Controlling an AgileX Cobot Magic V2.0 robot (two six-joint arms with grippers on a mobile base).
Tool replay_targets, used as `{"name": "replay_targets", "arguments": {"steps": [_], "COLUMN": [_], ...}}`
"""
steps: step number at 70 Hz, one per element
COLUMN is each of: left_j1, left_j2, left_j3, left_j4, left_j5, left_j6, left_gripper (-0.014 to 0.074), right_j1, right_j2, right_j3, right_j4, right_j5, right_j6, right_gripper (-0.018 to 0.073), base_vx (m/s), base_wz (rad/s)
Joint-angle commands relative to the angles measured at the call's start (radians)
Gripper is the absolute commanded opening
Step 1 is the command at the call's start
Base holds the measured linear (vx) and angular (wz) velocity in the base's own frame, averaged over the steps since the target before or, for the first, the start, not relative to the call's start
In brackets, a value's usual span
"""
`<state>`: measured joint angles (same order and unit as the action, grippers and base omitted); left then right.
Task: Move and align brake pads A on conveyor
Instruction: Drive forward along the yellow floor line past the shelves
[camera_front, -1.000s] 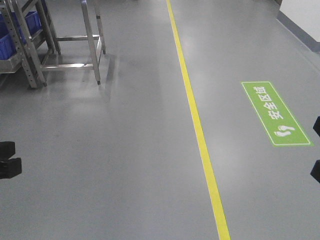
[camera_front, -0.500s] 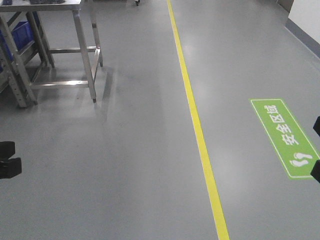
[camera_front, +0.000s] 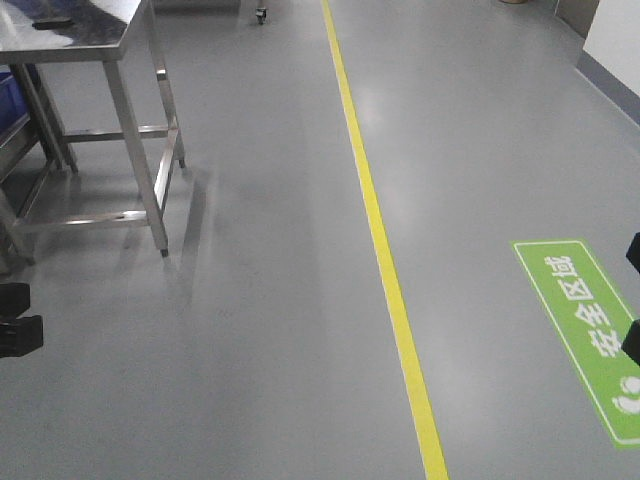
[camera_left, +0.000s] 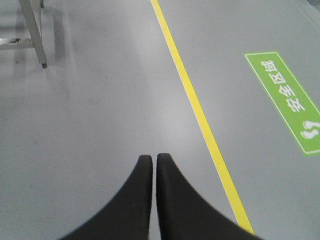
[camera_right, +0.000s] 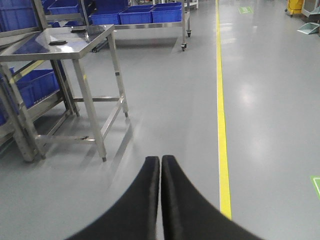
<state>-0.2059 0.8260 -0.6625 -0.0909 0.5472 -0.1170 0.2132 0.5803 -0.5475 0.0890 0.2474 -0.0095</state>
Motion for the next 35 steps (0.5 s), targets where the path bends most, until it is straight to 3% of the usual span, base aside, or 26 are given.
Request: {"name": "replay_targets", "arguments": {"steps": [1, 35], "left_j1": [-0.004, -0.004], "left_j2": [-0.004, -0.004], "left_j3": [-0.025, -0.025], "left_j4": [-0.005, -0.005], "left_j5": [-0.060, -0.060], "left_j6": [0.001, 0.001], "left_gripper": [-0.0008, -0.0008], "right_j1": [-0.004, -0.004], "right_j2": [0.002, 0.002], "right_j3": [-0.028, -0.028], "right_j4": [-0.004, -0.004], "right_j5": [-0.074, -0.074], "right_j6": [-0.007, -0.007], "right_gripper": [-0.0009, -0.0009], "base_vx": [0.59, 0.58], "base_wz": [-0.03, -0.05]}}
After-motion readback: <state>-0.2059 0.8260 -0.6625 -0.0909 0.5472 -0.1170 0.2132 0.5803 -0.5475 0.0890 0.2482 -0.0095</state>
